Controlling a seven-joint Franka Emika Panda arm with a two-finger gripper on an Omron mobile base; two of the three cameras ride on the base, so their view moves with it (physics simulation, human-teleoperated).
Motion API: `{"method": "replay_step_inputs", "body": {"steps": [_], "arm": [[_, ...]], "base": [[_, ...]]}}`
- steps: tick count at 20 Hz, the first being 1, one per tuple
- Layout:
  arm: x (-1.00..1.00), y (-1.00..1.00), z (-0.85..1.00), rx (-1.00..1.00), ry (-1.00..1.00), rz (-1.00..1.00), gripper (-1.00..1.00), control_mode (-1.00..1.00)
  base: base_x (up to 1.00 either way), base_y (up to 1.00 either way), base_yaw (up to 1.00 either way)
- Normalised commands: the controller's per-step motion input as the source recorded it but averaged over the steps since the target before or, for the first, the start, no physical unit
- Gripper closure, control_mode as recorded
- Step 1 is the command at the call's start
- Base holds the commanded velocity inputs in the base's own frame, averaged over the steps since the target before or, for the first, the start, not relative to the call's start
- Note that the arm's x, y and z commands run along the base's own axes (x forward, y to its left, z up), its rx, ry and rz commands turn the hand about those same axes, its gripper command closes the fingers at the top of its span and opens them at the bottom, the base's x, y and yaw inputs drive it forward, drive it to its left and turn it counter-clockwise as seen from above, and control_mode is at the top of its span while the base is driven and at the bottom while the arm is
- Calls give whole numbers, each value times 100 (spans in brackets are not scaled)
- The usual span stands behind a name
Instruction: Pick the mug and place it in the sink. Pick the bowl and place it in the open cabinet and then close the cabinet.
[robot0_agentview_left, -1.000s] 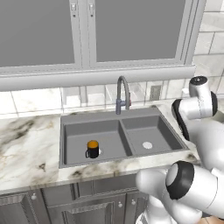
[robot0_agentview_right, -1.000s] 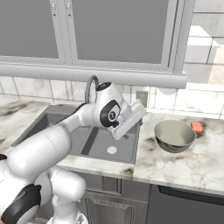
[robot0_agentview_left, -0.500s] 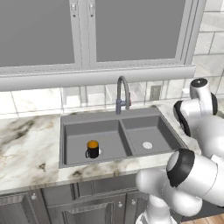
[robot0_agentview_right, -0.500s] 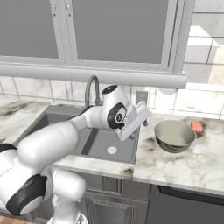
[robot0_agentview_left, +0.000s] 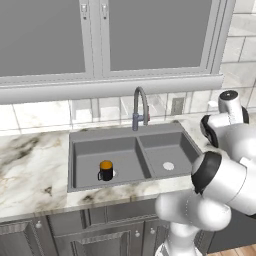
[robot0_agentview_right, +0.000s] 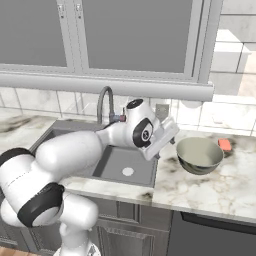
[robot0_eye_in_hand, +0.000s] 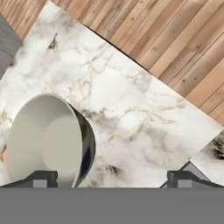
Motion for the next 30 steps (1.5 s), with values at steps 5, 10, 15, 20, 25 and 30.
{"method": "replay_step_inputs", "body": {"steps": [5, 10, 15, 20, 25, 30], "arm": [[20, -22, -18, 0, 0, 0, -100, -100], [18, -17, -23, 3, 0, 0, -100, -100], [19, -9, -21, 1, 0, 0, -100, -100], [23, -10, -14, 0, 0, 0, -100, -100], [25, -9, -18, 1, 1, 0, -100, -100], [32, -5, -23, 1, 6, 0, -100, -100]], "base": [[0, 0, 0], [0, 0, 0], [0, 0, 0], [0, 0, 0], [0, 0, 0], [0, 0, 0]]}}
